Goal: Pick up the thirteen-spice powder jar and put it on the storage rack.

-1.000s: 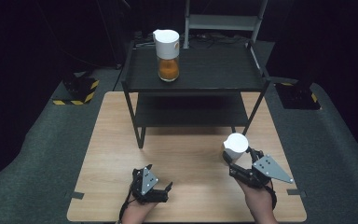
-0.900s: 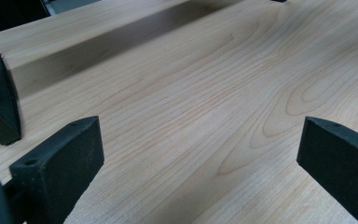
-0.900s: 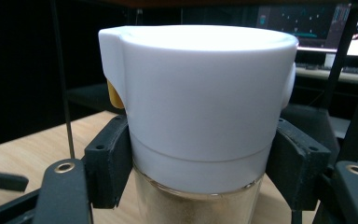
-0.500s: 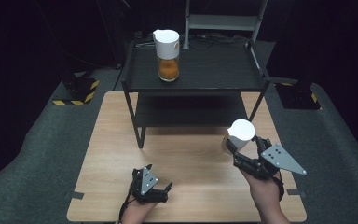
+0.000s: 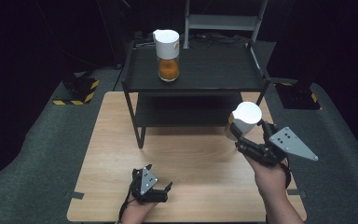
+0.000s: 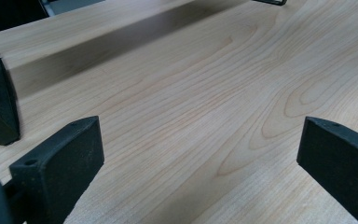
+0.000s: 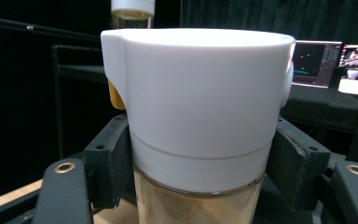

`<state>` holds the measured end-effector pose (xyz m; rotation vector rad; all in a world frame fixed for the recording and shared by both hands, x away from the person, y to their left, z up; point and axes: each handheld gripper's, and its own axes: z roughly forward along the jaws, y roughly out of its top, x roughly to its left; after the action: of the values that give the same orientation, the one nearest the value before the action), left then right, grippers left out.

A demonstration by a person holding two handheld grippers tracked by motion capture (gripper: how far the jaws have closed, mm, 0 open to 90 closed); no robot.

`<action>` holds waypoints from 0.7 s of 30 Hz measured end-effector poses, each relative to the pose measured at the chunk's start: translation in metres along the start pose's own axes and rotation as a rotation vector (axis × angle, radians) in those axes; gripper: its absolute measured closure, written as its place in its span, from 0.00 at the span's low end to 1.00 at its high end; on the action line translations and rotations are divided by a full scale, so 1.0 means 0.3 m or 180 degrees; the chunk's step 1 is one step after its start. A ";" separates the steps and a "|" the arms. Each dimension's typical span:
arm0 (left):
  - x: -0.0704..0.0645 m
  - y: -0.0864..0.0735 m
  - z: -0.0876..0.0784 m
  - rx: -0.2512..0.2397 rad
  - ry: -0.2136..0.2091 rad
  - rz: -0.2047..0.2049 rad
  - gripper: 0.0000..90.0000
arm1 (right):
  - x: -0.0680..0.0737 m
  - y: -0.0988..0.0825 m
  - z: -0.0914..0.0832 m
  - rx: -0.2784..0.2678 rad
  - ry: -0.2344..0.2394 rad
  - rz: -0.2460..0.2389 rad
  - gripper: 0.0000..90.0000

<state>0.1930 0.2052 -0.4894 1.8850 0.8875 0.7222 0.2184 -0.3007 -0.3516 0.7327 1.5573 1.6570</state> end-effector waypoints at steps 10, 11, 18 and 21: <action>0.002 -0.001 0.000 -0.0007 -0.0005 -0.0009 0.01 | -0.015 0.070 0.029 -0.0090 -0.0072 -0.0004 0.34; 0.002 -0.001 0.000 -0.0007 -0.0006 -0.0010 0.01 | -0.015 0.079 0.034 -0.0100 -0.0073 -0.0004 0.34; 0.005 -0.003 -0.001 -0.0015 -0.0019 -0.0017 0.01 | -0.021 0.128 0.069 -0.0125 -0.0093 0.0003 0.34; 0.006 -0.003 -0.001 -0.0017 -0.0026 -0.0020 0.01 | -0.026 0.152 0.089 -0.0121 -0.0102 0.0019 0.34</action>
<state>0.1937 0.2071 -0.4900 1.8783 0.8852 0.7119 0.2386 -0.2916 -0.3030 0.7413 1.4987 1.6667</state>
